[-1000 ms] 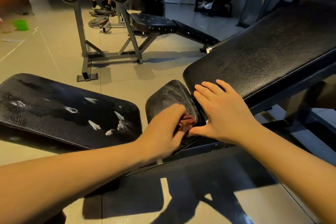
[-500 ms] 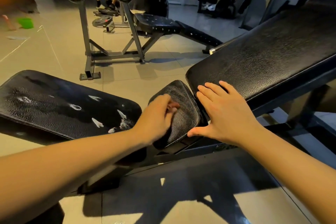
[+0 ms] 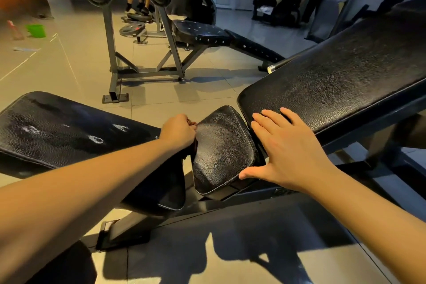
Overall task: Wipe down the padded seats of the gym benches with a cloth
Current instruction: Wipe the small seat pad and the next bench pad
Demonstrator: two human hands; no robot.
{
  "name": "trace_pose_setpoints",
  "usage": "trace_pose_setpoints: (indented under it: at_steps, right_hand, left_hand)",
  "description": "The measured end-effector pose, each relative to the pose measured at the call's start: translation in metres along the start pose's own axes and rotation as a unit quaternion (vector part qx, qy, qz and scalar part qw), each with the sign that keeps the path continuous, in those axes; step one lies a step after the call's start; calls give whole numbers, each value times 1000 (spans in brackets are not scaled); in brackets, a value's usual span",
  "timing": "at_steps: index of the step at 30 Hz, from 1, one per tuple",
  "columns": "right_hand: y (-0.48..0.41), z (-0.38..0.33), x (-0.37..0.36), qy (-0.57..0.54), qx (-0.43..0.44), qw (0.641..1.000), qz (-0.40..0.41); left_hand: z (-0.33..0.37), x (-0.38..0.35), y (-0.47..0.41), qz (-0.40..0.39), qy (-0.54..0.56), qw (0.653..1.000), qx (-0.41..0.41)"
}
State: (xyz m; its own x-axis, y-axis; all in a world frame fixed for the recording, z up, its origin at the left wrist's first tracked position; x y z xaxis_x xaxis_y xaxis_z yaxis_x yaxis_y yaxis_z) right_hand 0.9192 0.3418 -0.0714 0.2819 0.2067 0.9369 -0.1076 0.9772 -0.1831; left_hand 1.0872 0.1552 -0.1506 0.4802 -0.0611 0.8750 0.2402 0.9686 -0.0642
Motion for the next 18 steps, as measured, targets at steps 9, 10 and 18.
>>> trace_pose_setpoints:
  at_steps: [9, 10, 18]
  right_hand:
    - [0, 0, -2, 0, 2, 1000, 5]
    - [0, 1, -2, -2, 0, 1000, 4]
    - [-1, 1, -3, 3, 5, 1000, 6]
  left_hand:
    - [16, 9, -1, -22, -6, 999, -36]
    - [6, 10, -5, -26, -25, 999, -15]
    - [43, 10, 15, -5, -17, 986, -165]
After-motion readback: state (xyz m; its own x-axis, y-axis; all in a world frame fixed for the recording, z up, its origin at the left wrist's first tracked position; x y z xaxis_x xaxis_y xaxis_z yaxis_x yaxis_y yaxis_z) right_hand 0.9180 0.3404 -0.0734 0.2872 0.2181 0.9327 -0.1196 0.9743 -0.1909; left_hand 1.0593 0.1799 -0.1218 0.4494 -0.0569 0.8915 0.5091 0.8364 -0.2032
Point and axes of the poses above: each hand's wrist, its own y-axis away from the middle knuckle, its own x-axis out of the back of the hand, z = x × y, the point moved 5 cm from there along -y, towards the middle knuckle, and after that the axes turned 8 degrees about -y, right-handed, at the moved point
